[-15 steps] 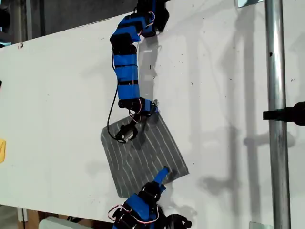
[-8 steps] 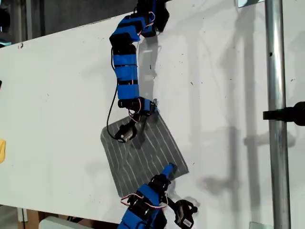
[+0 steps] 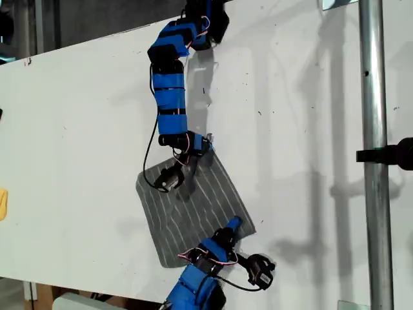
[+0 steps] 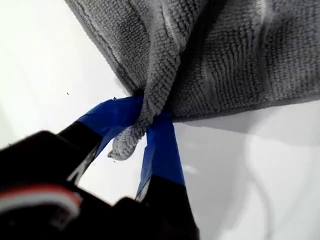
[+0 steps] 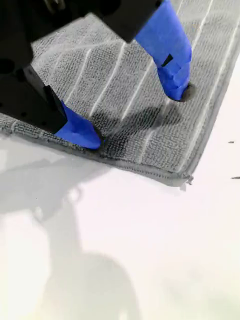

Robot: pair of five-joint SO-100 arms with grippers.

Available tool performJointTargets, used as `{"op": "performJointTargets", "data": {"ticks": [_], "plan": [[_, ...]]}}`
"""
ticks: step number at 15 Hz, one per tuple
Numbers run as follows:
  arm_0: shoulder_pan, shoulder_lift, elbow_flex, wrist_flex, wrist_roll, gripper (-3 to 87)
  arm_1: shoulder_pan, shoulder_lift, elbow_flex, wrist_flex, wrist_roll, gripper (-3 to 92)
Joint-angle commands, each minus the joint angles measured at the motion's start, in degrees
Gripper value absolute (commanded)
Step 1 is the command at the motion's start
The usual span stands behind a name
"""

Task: Grasp corners of a towel and fold twice.

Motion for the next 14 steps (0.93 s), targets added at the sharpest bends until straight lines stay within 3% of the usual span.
{"op": "performJointTargets", "data": {"ticks": [1, 4, 7, 8, 12, 14], "plan": [[1.6, -4.0, -4.5, -3.3, -2.2, 28.9, 1.8, 2.7, -2.2, -0.3, 0.4, -0.3], [3.5, -13.9, -7.1, -8.2, -4.7, 28.1, 1.6, 2.7, -2.2, -0.5, 0.4, -0.3], [3.6, -17.7, -8.3, -11.7, -4.7, 1.7, 1.7, 2.5, -1.9, -0.6, 0.8, -0.3], [3.5, -17.4, -8.3, -12.0, -4.4, -2.3, 1.7, 2.5, -1.8, -0.7, 1.1, -0.3], [1.7, -13.8, -8.5, -10.2, -1.0, -2.9, 1.9, 2.8, -1.5, -0.9, 2.2, -0.3], [-0.5, -10.0, -12.4, -3.2, 3.2, -2.9, 1.1, 6.7, 1.8, -0.4, 2.3, -0.3]]}}
